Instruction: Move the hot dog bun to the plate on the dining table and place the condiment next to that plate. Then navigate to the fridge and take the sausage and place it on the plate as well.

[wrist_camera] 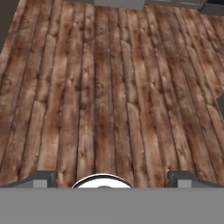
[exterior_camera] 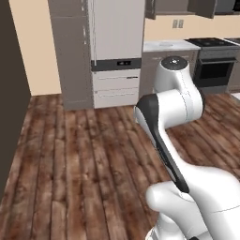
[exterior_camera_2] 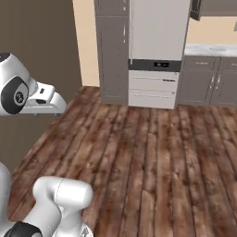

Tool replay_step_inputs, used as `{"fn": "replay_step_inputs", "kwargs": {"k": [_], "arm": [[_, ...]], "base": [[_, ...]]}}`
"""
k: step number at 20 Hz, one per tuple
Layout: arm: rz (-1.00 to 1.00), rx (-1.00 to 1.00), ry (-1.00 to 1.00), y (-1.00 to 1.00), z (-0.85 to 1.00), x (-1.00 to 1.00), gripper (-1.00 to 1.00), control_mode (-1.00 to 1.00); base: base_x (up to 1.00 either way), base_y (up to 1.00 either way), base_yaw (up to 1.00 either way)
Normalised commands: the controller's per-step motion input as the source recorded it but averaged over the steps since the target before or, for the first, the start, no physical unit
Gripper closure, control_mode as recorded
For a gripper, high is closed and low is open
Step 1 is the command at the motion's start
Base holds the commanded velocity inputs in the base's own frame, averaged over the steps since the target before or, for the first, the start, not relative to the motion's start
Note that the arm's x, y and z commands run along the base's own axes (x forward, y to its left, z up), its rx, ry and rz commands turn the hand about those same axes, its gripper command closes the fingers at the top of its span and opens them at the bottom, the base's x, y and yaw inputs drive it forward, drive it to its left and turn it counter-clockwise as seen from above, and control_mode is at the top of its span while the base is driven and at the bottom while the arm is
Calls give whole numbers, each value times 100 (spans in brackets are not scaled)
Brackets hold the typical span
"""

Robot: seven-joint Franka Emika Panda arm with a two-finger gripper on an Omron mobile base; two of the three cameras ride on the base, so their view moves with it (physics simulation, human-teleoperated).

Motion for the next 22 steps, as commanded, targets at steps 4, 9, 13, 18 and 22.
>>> {"fn": "replay_step_inputs", "kwargs": {"k": [4, 9, 13, 18, 22], "arm": [[0, 0, 0, 0, 0, 0, -100, 100], [0, 0, 0, 0, 0, 0, -100, 100], [0, 0, 0, 0, 0, 0, -100, 100], [0, 0, 0, 0, 0, 0, -100, 100], [0, 0, 0, 0, 0, 0, -100, 100]], "base": [[100, -10, -3], [100, 0, -1], [100, 0, -1], [100, 0, -1], [100, 0, -5]]}}
